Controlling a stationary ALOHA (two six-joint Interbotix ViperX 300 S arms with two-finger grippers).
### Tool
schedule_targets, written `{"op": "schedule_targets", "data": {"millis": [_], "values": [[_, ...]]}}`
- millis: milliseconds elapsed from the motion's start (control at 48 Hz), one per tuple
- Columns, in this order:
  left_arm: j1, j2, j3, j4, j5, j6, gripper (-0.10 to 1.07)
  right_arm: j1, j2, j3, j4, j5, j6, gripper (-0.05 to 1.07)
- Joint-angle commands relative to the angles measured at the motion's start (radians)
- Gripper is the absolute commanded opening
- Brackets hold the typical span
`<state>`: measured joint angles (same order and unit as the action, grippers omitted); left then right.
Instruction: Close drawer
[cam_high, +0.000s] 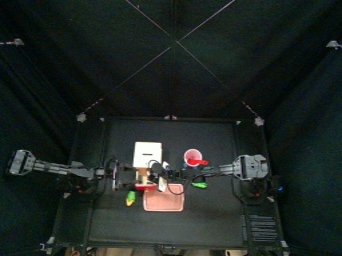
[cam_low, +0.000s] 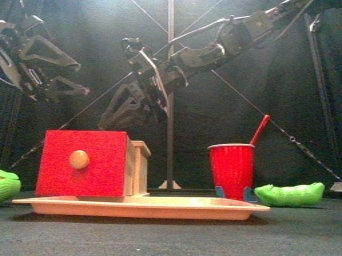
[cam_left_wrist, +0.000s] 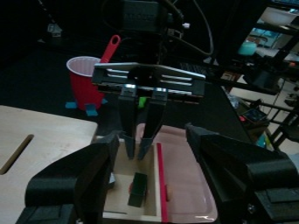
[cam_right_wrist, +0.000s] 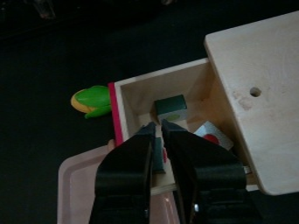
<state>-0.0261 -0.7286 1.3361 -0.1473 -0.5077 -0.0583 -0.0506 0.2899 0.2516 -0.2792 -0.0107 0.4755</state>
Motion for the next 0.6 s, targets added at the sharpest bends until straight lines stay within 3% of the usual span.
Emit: {"op": "schedule_targets", "data": {"millis": [0, 333, 583], "values": [[0.0, 0.003, -0.011, 0.002, -0.011, 0.002, 0.96, 0.003, -0.035, -0.028, 0.003, -0.009, 0.0, 0.56], [0.009, 0.003, -0.014, -0.005, -0.011, 0.002, 0.96, 0.044, -0.074, 0.008, 0.0, -0.008, 0.0, 0.56], [0.026, 0.003, -0.028, -0.126, -0.058, 0.005, 0.92, 0.094, -0.091, 0.026, -0.002, -0.011, 0.0, 0.56]]}}
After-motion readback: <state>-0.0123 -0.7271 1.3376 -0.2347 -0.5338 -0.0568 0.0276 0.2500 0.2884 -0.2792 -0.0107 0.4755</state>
